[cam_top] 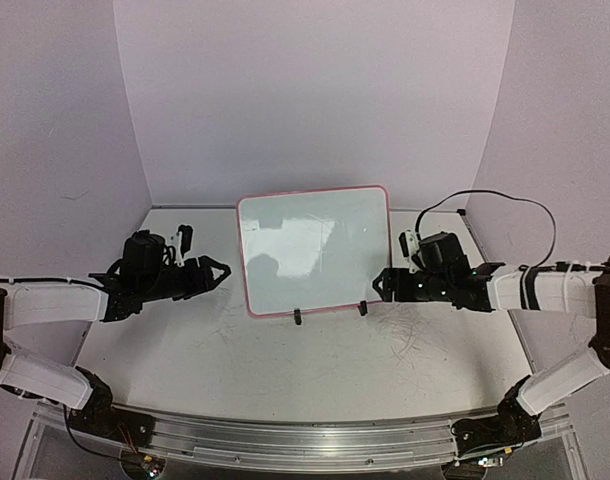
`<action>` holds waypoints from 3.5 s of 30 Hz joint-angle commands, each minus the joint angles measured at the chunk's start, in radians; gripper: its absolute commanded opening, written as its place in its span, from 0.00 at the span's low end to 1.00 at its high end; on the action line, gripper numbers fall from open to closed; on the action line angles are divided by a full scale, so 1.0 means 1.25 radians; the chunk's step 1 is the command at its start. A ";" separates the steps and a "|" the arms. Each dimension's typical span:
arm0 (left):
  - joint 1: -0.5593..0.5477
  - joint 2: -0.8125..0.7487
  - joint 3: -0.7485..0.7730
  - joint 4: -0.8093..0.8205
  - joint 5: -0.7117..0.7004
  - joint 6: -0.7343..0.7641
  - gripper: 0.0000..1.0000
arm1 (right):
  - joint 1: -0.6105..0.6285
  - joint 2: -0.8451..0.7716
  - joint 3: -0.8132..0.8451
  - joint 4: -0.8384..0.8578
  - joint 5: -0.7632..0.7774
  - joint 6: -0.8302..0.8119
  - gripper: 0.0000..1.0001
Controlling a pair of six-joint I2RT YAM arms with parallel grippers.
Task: Write a sentence on the whiteboard
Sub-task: Adjust the whiteboard at the center of the board.
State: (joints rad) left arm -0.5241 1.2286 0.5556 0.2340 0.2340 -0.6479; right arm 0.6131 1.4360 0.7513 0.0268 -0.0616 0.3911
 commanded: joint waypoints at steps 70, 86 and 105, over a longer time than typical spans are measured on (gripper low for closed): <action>-0.115 0.364 0.173 0.261 0.158 0.174 0.27 | 0.063 0.246 0.075 0.090 -0.010 -0.142 0.03; -0.121 0.402 0.136 0.319 0.143 0.152 0.08 | 0.086 0.246 0.082 0.098 0.015 -0.108 0.00; -0.112 0.206 0.037 0.257 0.084 0.109 0.87 | -0.113 -0.223 0.043 -0.195 0.197 -0.068 0.83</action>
State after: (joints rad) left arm -0.6685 1.5730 0.6177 0.5708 0.3567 -0.5005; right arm 0.6281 1.2543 0.8085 -0.1063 0.1023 0.3056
